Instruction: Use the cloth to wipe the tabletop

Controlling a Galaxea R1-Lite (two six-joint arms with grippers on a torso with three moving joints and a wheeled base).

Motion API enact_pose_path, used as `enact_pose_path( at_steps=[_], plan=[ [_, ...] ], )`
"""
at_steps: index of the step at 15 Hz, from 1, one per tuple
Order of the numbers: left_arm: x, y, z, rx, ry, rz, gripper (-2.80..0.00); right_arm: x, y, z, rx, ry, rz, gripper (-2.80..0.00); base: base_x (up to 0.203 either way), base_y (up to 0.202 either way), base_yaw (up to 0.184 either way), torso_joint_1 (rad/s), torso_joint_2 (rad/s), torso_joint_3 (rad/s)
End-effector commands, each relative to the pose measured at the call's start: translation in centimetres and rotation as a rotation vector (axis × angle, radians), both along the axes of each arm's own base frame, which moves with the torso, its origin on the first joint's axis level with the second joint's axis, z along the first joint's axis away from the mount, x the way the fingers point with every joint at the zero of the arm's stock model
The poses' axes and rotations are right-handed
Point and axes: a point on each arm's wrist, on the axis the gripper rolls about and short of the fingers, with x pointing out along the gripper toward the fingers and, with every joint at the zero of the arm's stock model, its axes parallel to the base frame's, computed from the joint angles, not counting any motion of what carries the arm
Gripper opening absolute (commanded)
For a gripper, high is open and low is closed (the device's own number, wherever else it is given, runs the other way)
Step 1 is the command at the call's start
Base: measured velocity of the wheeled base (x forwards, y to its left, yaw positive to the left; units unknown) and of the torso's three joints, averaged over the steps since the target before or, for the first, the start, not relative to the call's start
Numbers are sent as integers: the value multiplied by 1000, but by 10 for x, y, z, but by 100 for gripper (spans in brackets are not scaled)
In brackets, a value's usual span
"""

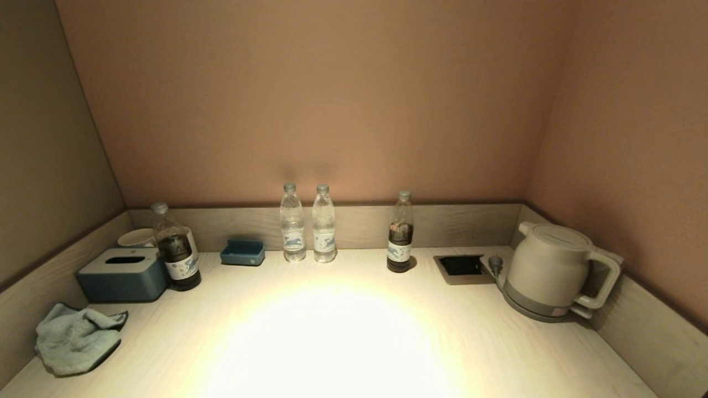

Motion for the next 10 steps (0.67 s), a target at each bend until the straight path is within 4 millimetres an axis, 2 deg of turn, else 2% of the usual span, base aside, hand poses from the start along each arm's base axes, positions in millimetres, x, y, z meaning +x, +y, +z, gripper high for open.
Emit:
enact_pose_path(
  at_steps=[1, 10],
  plan=[
    [0, 0, 0, 0, 0, 0, -280, 0, 0, 0, 0, 1, 1, -280, 0, 0, 0, 0, 0, 0],
    [0, 0, 0, 0, 0, 0, -280, 0, 0, 0, 0, 1, -1, -280, 0, 0, 0, 0, 0, 0]
  ],
)
